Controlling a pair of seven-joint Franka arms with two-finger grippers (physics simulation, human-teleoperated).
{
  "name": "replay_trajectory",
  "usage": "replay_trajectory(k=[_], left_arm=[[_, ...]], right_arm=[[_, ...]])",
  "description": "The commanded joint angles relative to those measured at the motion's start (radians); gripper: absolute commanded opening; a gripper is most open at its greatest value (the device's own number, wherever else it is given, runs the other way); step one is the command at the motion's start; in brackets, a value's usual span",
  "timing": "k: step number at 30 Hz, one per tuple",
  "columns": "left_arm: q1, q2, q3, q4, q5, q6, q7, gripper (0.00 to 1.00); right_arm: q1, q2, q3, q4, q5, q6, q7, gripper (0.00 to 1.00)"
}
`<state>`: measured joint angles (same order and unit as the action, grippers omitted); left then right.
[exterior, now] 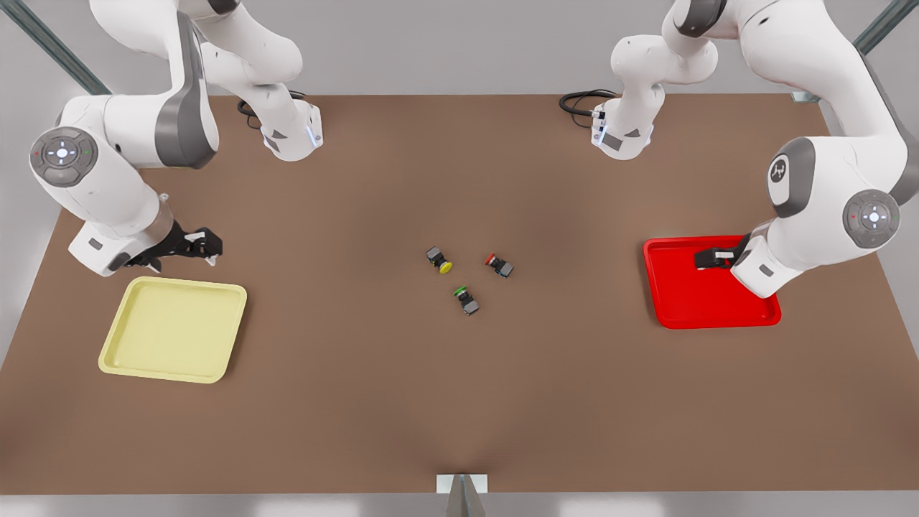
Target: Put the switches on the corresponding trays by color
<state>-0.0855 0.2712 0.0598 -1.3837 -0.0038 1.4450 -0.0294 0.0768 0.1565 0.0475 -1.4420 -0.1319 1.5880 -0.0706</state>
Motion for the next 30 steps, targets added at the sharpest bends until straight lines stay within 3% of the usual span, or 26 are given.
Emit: replay_trajectory(k=[1, 4, 6, 9, 13, 16, 22, 27, 30], left_arm=[[0.001, 0.000, 0.000, 0.000, -0.004, 0.002, -0.001, 1.00], [-0.019, 0.017, -0.001, 0.002, -0.002, 0.003, -0.001, 1.00], [-0.048, 0.043, -0.006, 0.014, -0.005, 0.009, -0.078, 1.00], [-0.229, 0.112, 0.005, 0.066, -0.002, 0.011, -0.377, 1.00], [-0.346, 0.203, -0.006, 0.117, -0.021, 0.021, -0.645, 1.00], [-0.358, 0.247, -0.006, 0.117, -0.056, 0.026, -0.650, 1.00], [-0.465, 0.304, -0.006, 0.112, -0.053, 0.041, -0.759, 1.00], [-0.551, 0.367, -0.006, 0.104, -0.059, 0.160, -0.971, 1.00], [-0.562, 0.384, -0.008, 0.057, -0.068, 0.227, -1.096, 1.00]], right_arm=[[0.000, 0.000, 0.000, 0.000, 0.000, 0.001, 0.000, 1.00], [0.047, 0.046, 0.002, 0.003, 0.005, -0.029, -0.015, 1.00], [0.219, 0.110, 0.002, 0.008, 0.015, -0.092, -0.009, 1.00], [0.462, 0.233, 0.003, 0.018, 0.035, -0.068, -0.011, 1.00], [0.676, 0.396, 0.003, 0.014, 0.101, 0.187, -0.002, 1.00], [0.721, 0.474, 0.003, -0.024, 0.123, 0.345, -0.005, 1.00], [0.669, 0.388, 0.011, -0.371, 0.146, 0.697, -0.060, 1.00], [0.678, 0.383, 0.011, -0.433, 0.185, 0.770, -0.086, 1.00], [0.713, 0.394, 0.009, -0.436, 0.241, 0.762, 0.049, 1.00]])
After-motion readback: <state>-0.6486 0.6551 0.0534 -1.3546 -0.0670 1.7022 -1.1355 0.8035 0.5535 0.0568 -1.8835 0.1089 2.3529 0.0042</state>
